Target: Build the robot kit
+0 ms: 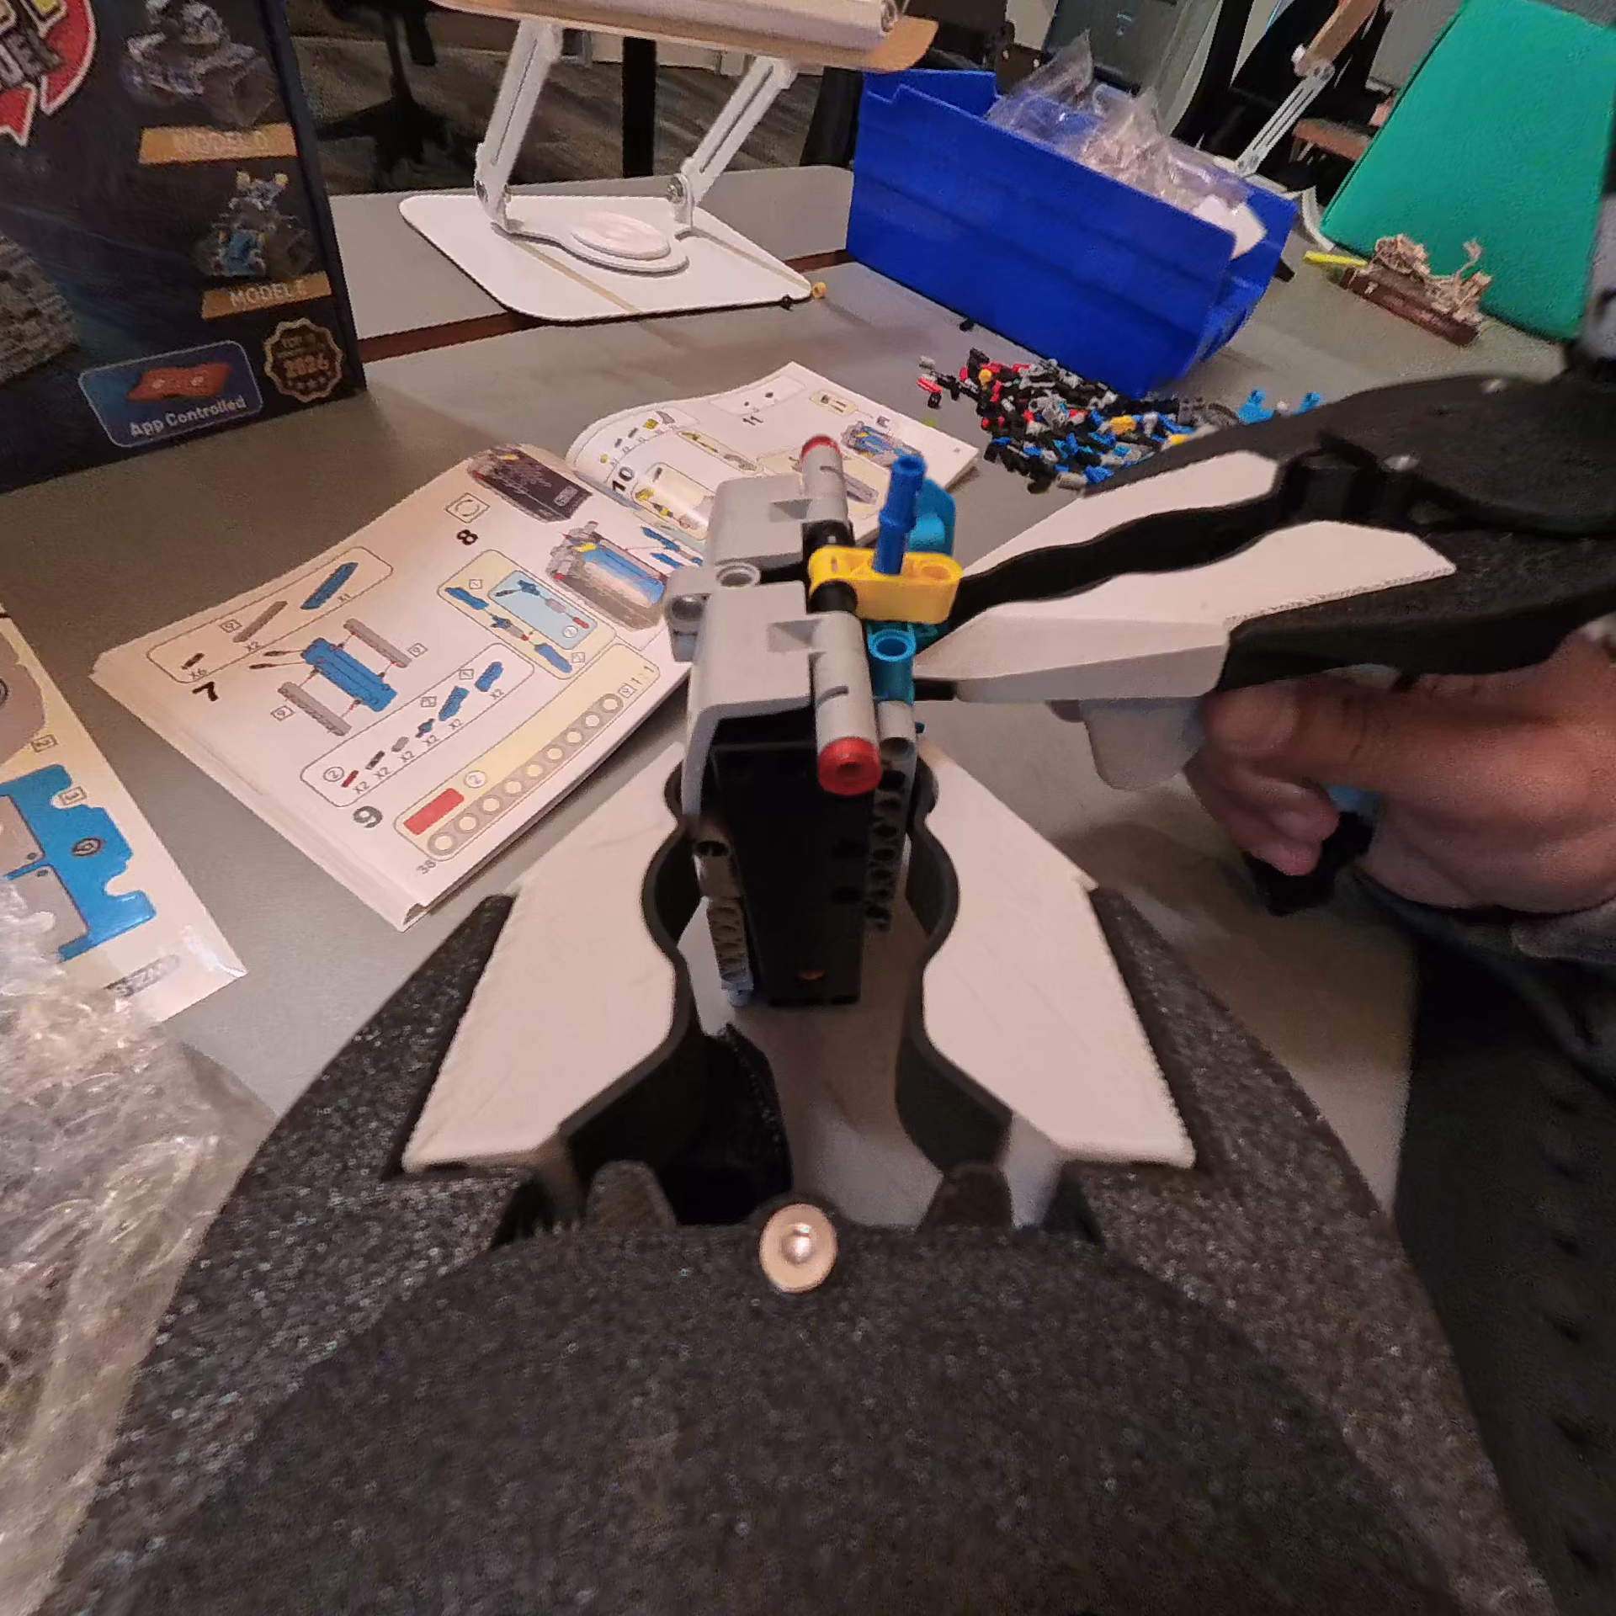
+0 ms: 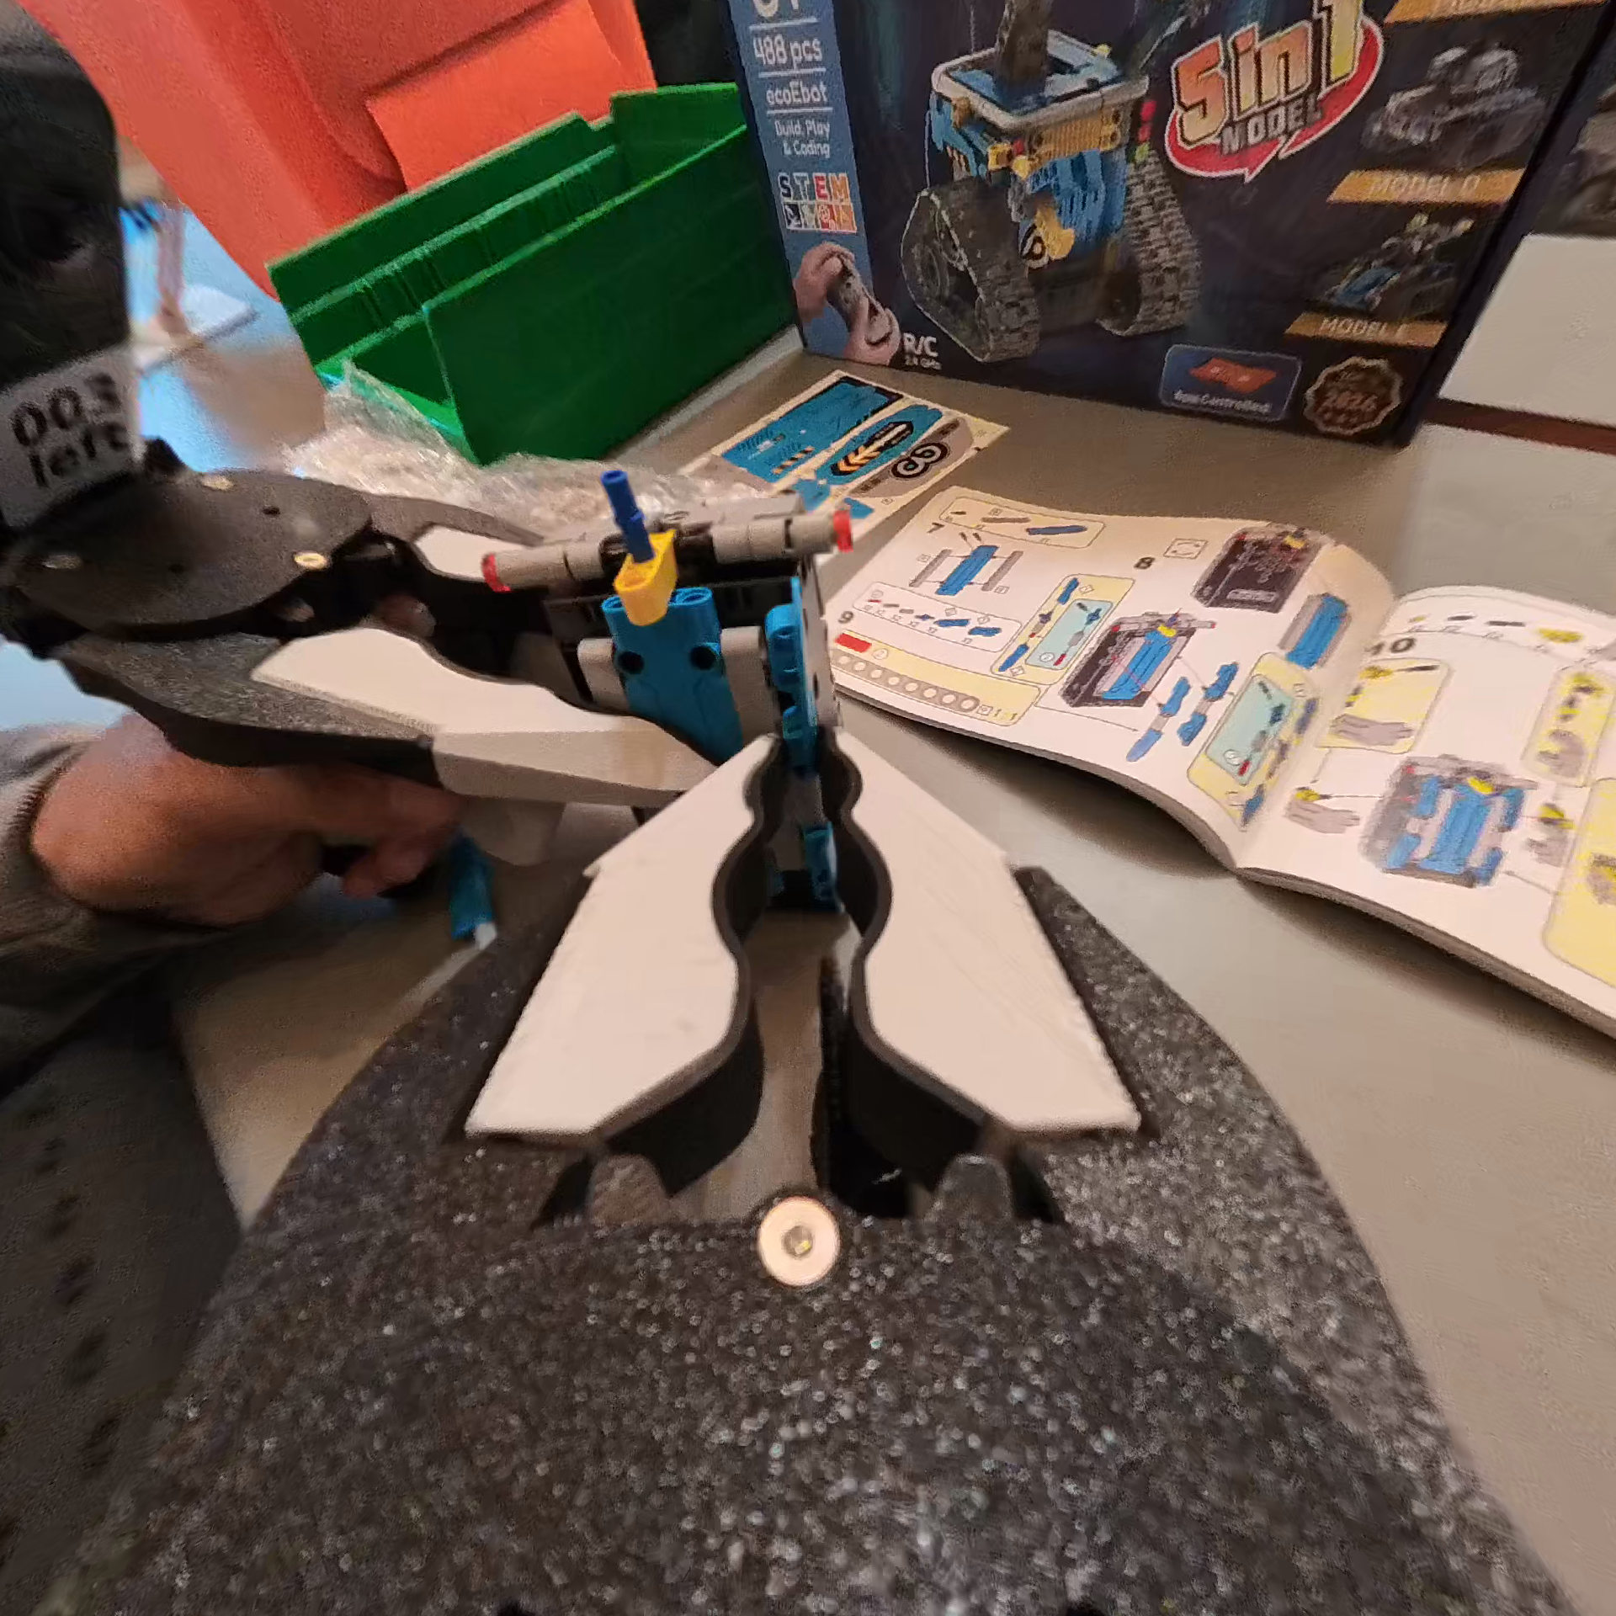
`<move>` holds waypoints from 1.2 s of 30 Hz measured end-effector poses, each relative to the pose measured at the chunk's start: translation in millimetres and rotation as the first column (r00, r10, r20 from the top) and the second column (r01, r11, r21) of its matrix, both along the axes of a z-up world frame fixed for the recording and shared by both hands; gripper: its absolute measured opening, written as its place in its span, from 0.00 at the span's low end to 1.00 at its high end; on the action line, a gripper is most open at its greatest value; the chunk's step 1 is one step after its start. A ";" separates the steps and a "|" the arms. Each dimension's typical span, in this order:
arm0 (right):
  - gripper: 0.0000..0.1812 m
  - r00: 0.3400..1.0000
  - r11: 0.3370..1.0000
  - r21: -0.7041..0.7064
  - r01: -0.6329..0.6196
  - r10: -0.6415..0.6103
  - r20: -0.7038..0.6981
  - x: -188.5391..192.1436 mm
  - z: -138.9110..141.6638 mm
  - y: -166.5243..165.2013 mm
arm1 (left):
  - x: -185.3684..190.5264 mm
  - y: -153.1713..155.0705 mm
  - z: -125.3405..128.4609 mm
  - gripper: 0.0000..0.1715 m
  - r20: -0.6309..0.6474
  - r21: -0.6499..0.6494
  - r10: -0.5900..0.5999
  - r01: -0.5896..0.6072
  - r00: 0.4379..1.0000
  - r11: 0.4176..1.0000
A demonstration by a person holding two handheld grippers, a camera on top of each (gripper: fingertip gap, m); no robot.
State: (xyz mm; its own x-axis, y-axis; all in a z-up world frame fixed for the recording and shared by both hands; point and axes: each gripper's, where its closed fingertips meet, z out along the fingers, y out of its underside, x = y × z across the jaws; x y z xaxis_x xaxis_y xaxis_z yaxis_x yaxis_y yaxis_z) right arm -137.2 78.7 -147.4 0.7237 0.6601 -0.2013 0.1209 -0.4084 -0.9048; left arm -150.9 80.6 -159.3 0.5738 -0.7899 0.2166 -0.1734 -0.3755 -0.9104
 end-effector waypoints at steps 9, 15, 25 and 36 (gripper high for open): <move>0.04 0.994 0.997 -0.025 -0.073 0.070 -0.088 -1.5 5.5 7.8 | -9.4 9.9 -0.1 0.26 0.120 -0.170 0.043 -0.022 0.992 0.985; 0.04 0.936 0.937 -0.308 -0.165 0.247 0.252 48.5 -25.1 -23.3 | -13.7 7.8 0.0 0.26 0.127 -0.178 0.037 -0.014 0.991 0.984; 0.04 0.630 0.866 -0.486 -0.121 0.445 0.636 98.2 -66.7 -64.3 | -14.8 3.7 0.0 0.26 0.102 -0.148 0.023 -0.007 0.995 0.989; 0.09 0.645 0.844 -0.519 -0.132 0.471 0.602 100.3 -75.2 -66.6 | -15.2 2.9 0.0 0.26 0.094 -0.135 0.020 -0.007 0.995 0.991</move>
